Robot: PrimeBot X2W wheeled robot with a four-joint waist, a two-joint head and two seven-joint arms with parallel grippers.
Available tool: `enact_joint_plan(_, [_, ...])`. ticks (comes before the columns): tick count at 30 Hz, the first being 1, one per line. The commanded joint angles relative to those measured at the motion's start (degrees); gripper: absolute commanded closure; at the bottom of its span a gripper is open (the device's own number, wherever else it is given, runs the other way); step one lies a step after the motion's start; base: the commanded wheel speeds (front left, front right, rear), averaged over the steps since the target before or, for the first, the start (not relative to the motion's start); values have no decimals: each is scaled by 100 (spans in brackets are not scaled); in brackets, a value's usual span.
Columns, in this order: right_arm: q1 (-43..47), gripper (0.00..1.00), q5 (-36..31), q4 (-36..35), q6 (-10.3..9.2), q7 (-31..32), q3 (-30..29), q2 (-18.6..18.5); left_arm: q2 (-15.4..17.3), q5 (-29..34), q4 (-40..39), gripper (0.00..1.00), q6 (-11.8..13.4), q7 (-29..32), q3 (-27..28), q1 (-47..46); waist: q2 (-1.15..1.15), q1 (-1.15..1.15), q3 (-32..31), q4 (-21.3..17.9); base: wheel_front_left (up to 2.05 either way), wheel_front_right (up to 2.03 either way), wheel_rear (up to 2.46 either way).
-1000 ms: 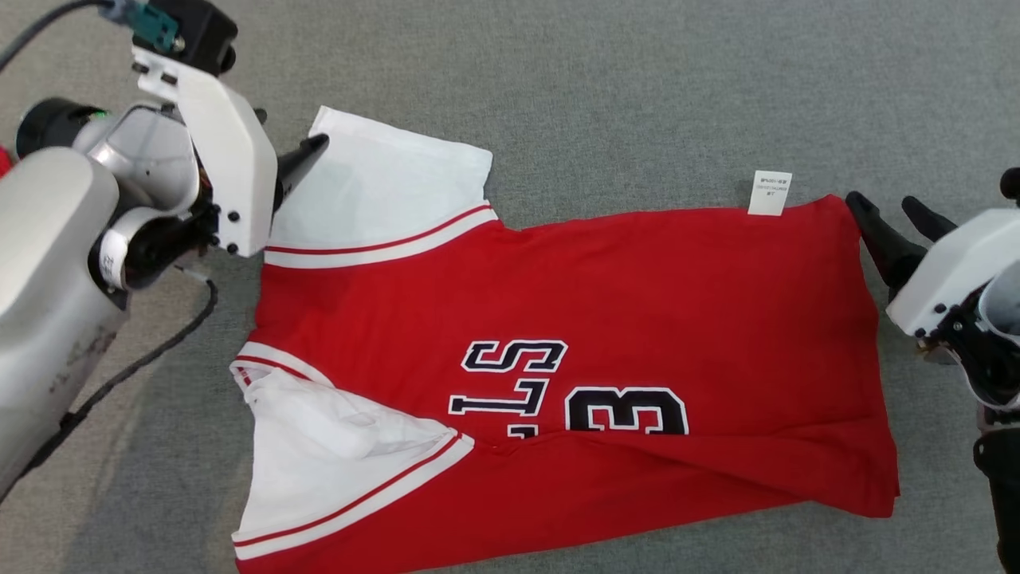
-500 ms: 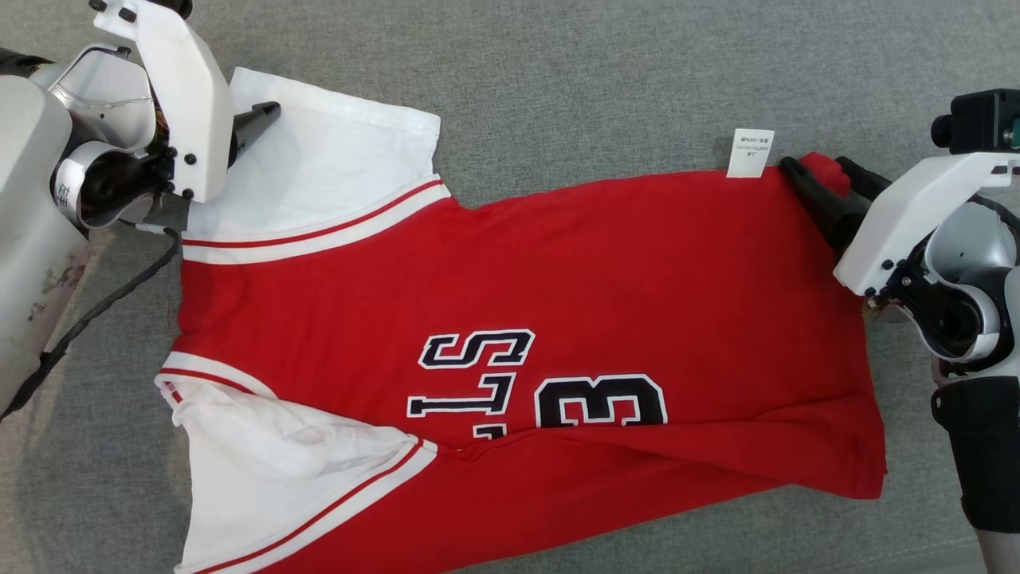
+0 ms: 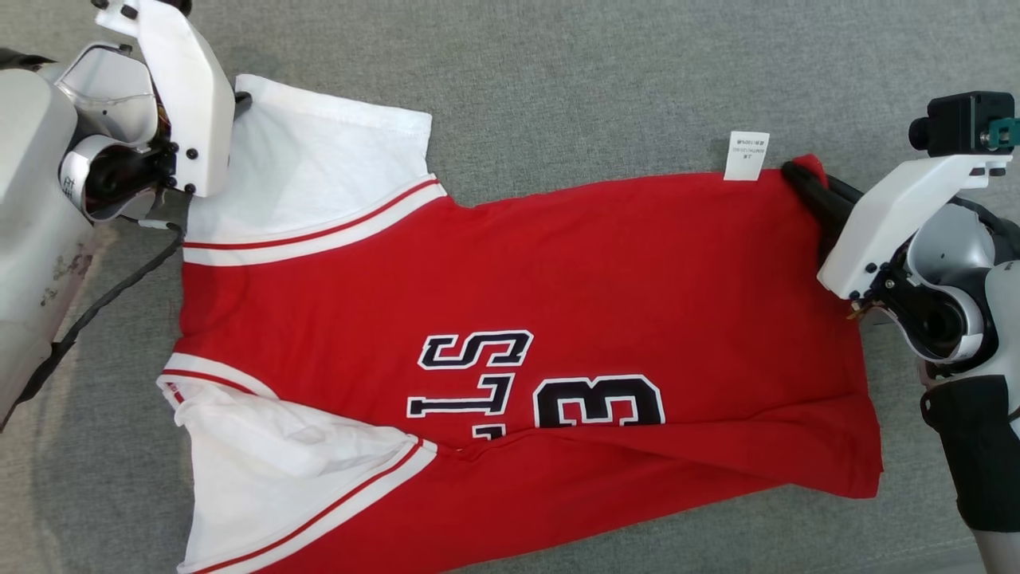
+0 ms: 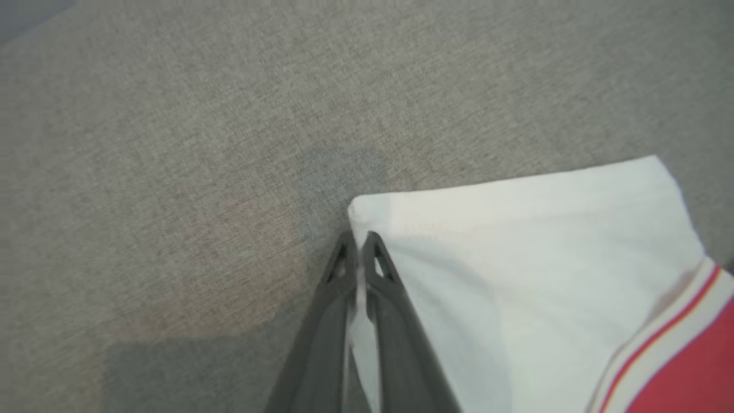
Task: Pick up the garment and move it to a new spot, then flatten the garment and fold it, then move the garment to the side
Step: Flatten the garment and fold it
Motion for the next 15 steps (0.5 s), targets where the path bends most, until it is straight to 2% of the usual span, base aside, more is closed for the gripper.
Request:
enact_joint_plan(1, [71,100,24,30,10,-49,7,-61,6,-39,38,100,-18,-52,-6,1,0,0,-65,37,0,0,0])
enact_joint_plan(9, [183,100,54,254,10,-33,-198,-132,-119,-383,36,100,-34,-172,-50,196,0,0,-536,252,0,0,0])
enact_joint_plan(15, [299,100,134,291,10,263,-224,-216,-68,-810,-217,100,-36,53,-135,437,0,0,-933,420,0,0,0])
